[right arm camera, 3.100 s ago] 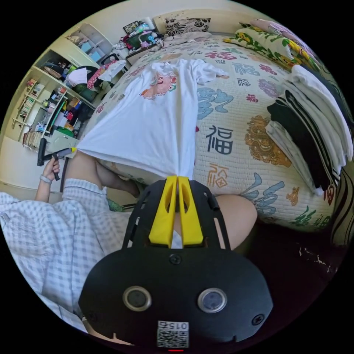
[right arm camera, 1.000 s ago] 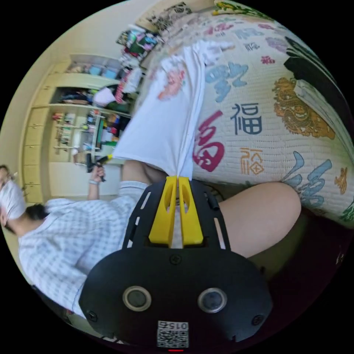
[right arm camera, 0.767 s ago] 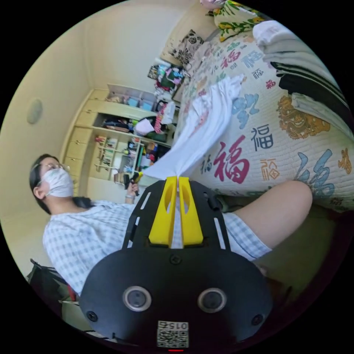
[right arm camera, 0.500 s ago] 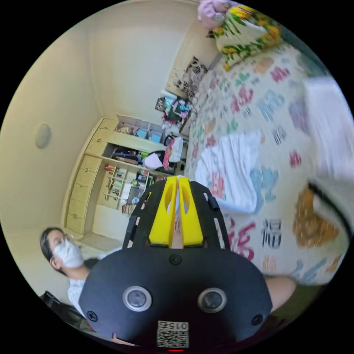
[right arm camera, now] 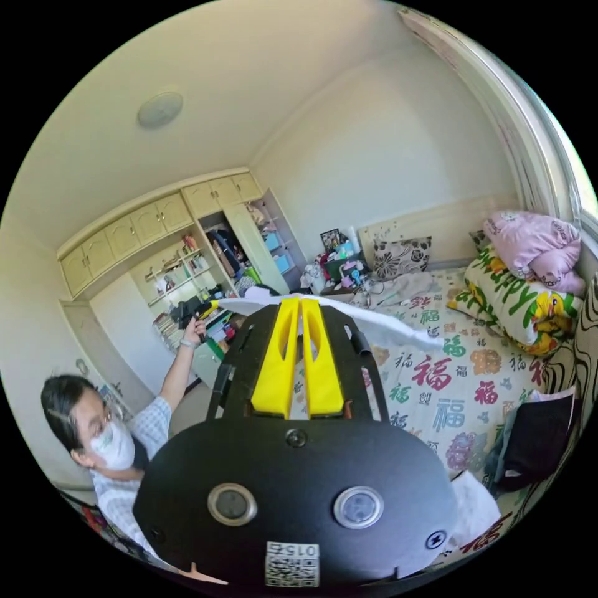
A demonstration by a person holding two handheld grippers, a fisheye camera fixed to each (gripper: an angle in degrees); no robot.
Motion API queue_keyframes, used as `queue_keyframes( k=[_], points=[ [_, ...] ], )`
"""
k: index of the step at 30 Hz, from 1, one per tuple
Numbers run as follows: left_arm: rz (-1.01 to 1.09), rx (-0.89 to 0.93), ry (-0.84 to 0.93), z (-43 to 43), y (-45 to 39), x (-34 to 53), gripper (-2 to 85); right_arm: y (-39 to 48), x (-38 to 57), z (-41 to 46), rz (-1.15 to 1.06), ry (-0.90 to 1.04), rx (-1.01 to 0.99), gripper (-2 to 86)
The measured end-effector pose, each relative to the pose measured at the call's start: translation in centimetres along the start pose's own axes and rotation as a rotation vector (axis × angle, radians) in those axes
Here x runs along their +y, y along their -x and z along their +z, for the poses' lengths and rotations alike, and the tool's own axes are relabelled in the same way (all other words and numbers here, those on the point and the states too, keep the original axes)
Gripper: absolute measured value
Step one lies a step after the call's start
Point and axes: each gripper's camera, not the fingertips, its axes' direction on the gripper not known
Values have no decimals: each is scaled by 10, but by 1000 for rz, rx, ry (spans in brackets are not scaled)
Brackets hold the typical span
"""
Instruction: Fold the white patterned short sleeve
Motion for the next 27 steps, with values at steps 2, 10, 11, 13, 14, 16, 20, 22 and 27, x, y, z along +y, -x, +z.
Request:
queue_keyframes(
  k=[2, 10, 11, 13, 14, 16, 20, 22, 27],
  points=[
    [11, 37, 75, -3, 13, 67, -8, 1, 37, -2, -12, 62, -38, -2],
    [-81, 46, 517, 71, 91, 413, -8, -59, 232, 39, 229, 333, -52, -2],
    [-137, 39, 577, 86, 111, 477, -7, -74, 267, 51, 300, 406, -40, -2],
    [-235, 22, 659, 109, 141, 574, -7, -94, 320, 67, 421, 481, -12, -2],
    [-303, 7, 709, 124, 158, 635, -7, -106, 353, 79, 491, 543, -9, -2],
    [-353, -56, 822, 145, 176, 718, -7, -118, 394, 96, 570, 626, 16, -2],
    [-377, -255, 1014, 175, 195, 859, -5, -132, 452, 125, 644, 806, 98, -2],
    [-389, -273, 1050, 184, 196, 902, -4, -133, 463, 137, 628, 872, 137, -2],
    [-335, -361, 1122, 211, 193, 988, 3, -132, 471, 164, 549, 969, 207, -1]
  ],
)
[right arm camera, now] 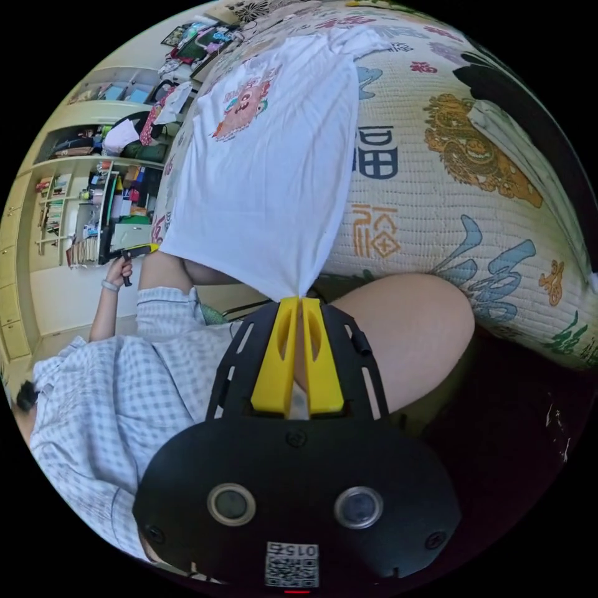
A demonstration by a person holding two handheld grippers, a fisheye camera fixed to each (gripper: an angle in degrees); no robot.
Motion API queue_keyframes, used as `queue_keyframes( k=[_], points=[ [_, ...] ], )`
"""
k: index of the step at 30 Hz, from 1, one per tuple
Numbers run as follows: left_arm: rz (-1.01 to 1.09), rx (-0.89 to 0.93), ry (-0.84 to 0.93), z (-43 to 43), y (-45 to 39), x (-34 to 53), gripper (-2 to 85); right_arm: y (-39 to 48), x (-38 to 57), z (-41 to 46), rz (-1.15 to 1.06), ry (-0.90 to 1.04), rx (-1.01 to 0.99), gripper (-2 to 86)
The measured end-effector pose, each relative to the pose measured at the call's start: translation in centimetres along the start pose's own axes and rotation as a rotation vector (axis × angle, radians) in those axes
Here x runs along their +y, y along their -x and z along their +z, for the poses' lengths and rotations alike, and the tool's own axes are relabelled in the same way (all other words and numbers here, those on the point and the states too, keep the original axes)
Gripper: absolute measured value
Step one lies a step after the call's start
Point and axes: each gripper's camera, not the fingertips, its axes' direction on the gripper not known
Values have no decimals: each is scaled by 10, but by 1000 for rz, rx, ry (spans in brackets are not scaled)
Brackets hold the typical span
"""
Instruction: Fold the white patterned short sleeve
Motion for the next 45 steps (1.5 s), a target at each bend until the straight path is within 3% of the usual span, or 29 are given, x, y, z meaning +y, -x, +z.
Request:
queue_keyframes(
  k=[7, 13, 16, 19, 23, 25, 28, 31, 35, 41, 45],
  points=[
    [-8, -82, 111, 97, 8, 12, 18, -5, -11, -2, 9, -7, 60, -1],
    [61, -35, 25, 165, -7, 19, 16, 5, -39, -8, -78, -138, -8, -1],
    [143, -55, 6, 220, -35, 4, 13, 18, -69, 13, -146, -111, 7, -3],
    [202, -132, 98, 304, -61, -17, 12, 26, -96, 48, -175, 19, 104, -5],
    [253, -401, 365, 435, -64, -22, 13, 23, -113, 84, -169, 254, 297, -5],
    [246, -418, 406, 452, -60, -16, 16, 27, -110, 73, -223, 238, 320, -6],
    [263, -519, 437, 455, -61, -19, 24, 21, -110, 23, -239, 48, 347, -2],
    [339, -529, 308, 432, -97, -71, 37, 0, -133, -38, -169, -237, 355, 18],
    [563, -325, -11, 414, -216, -194, 61, -36, -198, -79, -28, -505, 322, 65],
    [642, -56, -155, 492, -349, -380, 66, -72, -282, -62, 130, -561, 339, 77],
    [549, -111, -141, 557, -374, -459, 66, -96, -309, -48, 200, -544, 299, 74]
  ],
)
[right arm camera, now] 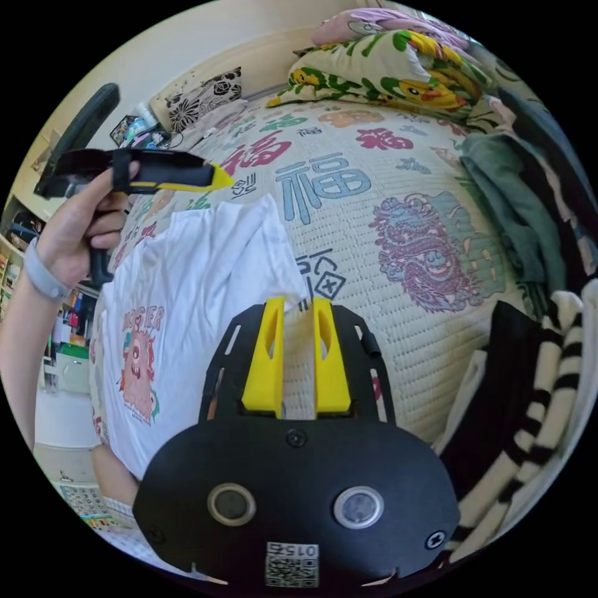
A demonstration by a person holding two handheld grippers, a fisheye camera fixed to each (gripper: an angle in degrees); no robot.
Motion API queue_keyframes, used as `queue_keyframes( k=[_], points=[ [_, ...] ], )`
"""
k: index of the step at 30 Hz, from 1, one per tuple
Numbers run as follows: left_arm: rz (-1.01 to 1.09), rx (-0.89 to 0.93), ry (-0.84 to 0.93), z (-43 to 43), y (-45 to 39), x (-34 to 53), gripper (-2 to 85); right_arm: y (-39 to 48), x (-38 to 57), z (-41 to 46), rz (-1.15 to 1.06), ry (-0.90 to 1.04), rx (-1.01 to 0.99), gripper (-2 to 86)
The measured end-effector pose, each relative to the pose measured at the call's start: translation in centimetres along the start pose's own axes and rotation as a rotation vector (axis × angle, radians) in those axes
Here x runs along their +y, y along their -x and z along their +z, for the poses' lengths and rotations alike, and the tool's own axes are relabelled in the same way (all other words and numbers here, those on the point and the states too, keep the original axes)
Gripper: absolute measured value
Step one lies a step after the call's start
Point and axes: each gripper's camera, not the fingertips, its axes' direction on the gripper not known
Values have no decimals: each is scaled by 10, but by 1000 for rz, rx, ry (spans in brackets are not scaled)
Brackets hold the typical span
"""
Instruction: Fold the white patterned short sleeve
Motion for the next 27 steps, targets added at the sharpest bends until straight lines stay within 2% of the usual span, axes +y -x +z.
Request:
queue_keyframes(
  k=[4, 7, 9, 14, 16, 21, 23, 27],
  points=[
    [-34, -14, 103, 71, 10, -29, 62, -7, -11, 14, -3, 1, -57, 53],
    [3, -67, 213, 108, 4, -28, 27, -4, -11, 13, -78, -6, -63, 21],
    [56, -82, 193, 108, -7, -23, 9, 0, -5, 8, -91, -37, -28, 12],
    [228, 54, 61, 87, -60, -17, -2, 10, 27, -11, -61, -162, 68, 5],
    [281, 86, 59, 89, -82, -17, -2, 12, 33, -10, -42, -168, 78, 4],
    [389, -9, 149, 108, -128, -6, 8, 23, 35, 8, -22, -128, 81, 2],
    [401, -64, 111, 90, -134, 2, 24, 30, 35, 17, -23, -108, 81, 2],
    [391, -41, -13, 26, -125, 10, 51, 47, 37, 29, -42, -78, 74, 0]
  ],
)
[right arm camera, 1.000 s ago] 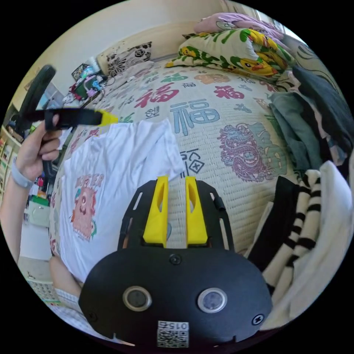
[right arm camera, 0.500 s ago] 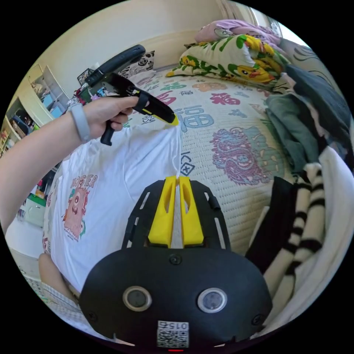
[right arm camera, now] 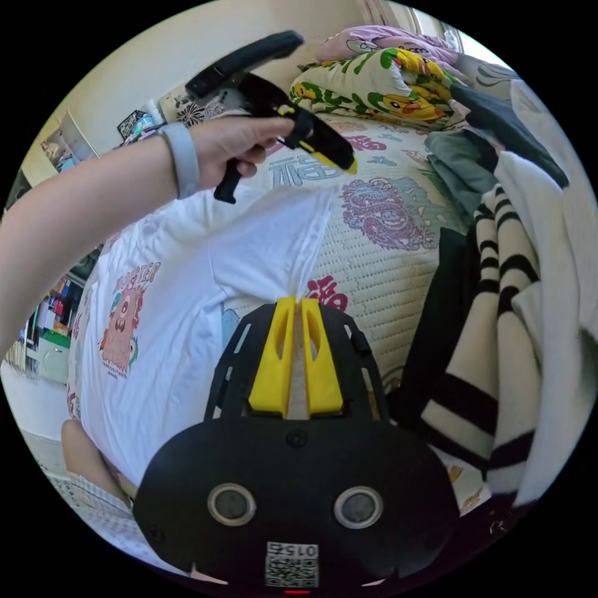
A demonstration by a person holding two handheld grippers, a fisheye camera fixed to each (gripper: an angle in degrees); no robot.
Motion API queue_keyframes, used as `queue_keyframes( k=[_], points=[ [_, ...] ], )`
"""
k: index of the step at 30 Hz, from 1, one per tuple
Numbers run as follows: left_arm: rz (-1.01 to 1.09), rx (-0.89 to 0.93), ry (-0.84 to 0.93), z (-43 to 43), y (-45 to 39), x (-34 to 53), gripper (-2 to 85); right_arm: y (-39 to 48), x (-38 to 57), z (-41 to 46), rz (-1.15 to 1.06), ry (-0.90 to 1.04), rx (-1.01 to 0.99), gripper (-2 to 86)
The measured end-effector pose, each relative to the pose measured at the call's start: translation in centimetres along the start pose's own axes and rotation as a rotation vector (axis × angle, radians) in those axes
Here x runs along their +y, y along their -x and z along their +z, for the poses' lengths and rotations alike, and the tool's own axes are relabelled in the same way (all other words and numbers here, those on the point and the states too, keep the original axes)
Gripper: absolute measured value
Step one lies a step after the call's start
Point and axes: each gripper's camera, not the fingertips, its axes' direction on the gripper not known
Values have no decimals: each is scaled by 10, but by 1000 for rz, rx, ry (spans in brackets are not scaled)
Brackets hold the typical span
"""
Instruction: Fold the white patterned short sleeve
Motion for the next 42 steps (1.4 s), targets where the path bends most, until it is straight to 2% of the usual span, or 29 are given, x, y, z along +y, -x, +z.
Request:
queue_keyframes(
  k=[3, 6, 10, 12, 14, 15, 17, 20, 22, 25, 28, 31, 32, 34, 36, 37, 40, 42],
  points=[
    [-45, 55, -145, -79, 17, 26, 55, 16, 2, 5, -5, 6, 38, -3],
    [-76, 185, -295, -167, 36, 91, 52, 30, 4, 12, 0, 33, 171, -5],
    [-189, 209, -393, -284, 73, 252, 51, 54, 8, 11, 3, 44, 115, -6],
    [-323, 173, -433, -332, 97, 347, 52, 74, 12, 9, -18, 32, 91, -5],
    [-606, 75, -463, -390, 133, 493, 55, 108, 13, 9, -64, 30, 64, -5],
    [-680, 43, -470, -404, 141, 530, 55, 118, 12, 10, -77, 28, 56, -4],
    [-989, -88, -498, -460, 166, 678, 58, 162, 5, 16, -147, 30, -4, -4],
    [-1255, -132, -558, -517, 190, 816, 66, 229, -16, 30, -260, 35, -95, -2],
    [-1329, -96, -614, -542, 207, 862, 72, 274, -33, 40, -335, 43, -148, -1],
    [-1360, -26, -715, -574, 249, 884, 86, 352, -59, 56, -449, 49, -212, 0],
    [-1375, 48, -711, -588, 311, 869, 92, 426, -81, 74, -545, 57, -249, 1],
    [-1414, 114, -713, -599, 355, 854, 50, 493, -99, 96, -627, 87, -262, 1],
    [-1392, 131, -763, -612, 360, 852, 15, 518, -105, 104, -658, 97, -261, 2],
    [-1362, 185, -766, -632, 364, 851, 4, 555, -115, 118, -702, 101, -257, 3],
    [-1370, 72, -790, -670, 339, 862, -1, 589, -125, 133, -739, 111, -251, 6],
    [-1367, 14, -856, -695, 312, 877, -3, 612, -132, 145, -760, 113, -256, 8],
    [-1399, -18, -1002, -735, 243, 924, -5, 674, -152, 181, -816, 163, -285, 23],
    [-1422, -16, -1014, -747, 217, 942, -6, 715, -161, 206, -848, 197, -293, 37]
  ],
)
